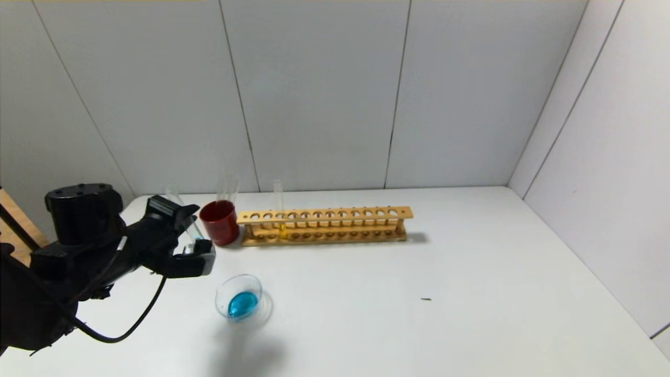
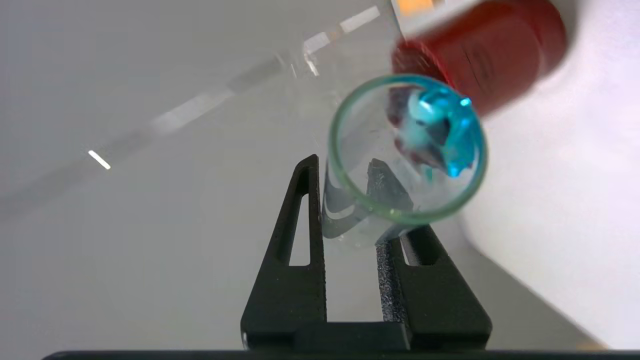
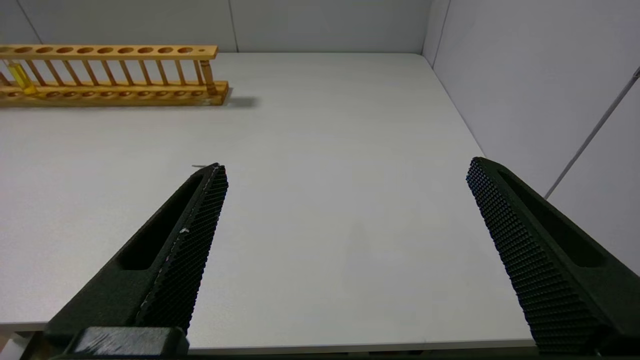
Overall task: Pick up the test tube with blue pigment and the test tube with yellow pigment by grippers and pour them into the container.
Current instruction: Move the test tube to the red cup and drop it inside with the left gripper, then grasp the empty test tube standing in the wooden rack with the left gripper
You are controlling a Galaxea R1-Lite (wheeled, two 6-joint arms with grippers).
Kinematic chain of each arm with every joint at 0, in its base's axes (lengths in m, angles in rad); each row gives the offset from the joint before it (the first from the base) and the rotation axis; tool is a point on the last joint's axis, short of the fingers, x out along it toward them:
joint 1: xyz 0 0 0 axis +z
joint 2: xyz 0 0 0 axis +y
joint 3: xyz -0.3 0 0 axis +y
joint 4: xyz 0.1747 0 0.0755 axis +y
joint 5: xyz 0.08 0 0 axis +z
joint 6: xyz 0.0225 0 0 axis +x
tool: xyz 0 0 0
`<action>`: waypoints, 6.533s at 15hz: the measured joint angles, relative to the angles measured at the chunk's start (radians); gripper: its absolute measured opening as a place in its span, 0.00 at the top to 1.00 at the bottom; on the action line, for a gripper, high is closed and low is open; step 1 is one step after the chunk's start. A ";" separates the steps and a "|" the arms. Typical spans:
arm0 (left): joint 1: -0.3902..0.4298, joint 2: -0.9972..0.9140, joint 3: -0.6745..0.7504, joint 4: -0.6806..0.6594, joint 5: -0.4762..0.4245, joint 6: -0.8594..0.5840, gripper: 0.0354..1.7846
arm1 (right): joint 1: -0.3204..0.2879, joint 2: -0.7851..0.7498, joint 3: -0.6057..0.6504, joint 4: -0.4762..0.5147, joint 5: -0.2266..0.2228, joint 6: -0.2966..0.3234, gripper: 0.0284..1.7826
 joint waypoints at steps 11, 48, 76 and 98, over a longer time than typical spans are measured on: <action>-0.051 -0.148 -0.117 0.128 0.093 -1.367 0.83 | 0.000 0.000 0.000 0.000 0.000 0.000 0.02; 0.083 0.365 -0.691 0.453 0.045 -1.938 0.83 | 0.000 0.000 0.000 0.000 0.000 0.000 0.02; 0.059 -0.085 -0.700 0.748 0.047 -1.923 0.02 | 0.000 0.000 0.000 0.000 0.000 0.000 0.02; -0.283 0.082 -0.544 0.664 0.044 -2.014 0.02 | 0.000 0.000 0.000 0.000 0.000 0.000 0.02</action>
